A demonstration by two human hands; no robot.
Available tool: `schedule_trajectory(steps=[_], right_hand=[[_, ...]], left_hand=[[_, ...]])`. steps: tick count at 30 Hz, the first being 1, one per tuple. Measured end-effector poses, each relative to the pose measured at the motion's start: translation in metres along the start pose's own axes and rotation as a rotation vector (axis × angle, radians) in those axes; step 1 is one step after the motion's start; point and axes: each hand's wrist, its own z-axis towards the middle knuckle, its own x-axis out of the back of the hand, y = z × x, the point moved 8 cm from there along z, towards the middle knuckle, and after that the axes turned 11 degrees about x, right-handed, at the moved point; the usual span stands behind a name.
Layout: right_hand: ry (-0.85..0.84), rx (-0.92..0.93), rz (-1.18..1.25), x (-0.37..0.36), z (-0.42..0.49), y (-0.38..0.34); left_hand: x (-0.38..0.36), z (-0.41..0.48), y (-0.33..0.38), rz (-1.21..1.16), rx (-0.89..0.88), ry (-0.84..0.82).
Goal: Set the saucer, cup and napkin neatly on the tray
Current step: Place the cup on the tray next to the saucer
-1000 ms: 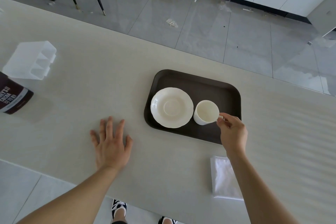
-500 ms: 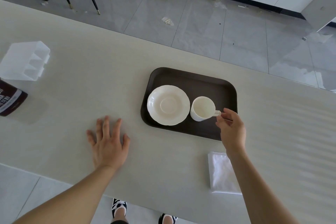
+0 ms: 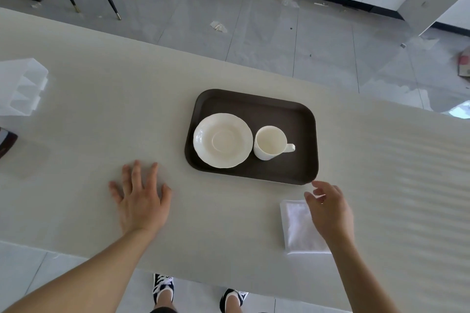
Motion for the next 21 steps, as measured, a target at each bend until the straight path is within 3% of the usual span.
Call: schedule_trajectory(steps=[3, 7, 13, 21], right_hand=[[-0.114, -0.078, -0.207, -0.005, -0.015, 0.009], [-0.124, -0.153, -0.346, 0.002, -0.031, 0.025], [-0.243, -0.254, -0.226, -0.004, -0.038, 0.045], [-0.204, -0.296, -0.179, -0.007, -0.033, 0.048]], left_hand=[[-0.001, 0.002, -0.004, -0.007, 0.009, 0.014], [-0.001, 0.003, -0.004, -0.006, 0.001, 0.021], [0.001, 0.002, -0.002, -0.021, 0.001, 0.025], [0.003, 0.002, 0.000, -0.033, 0.000, 0.023]])
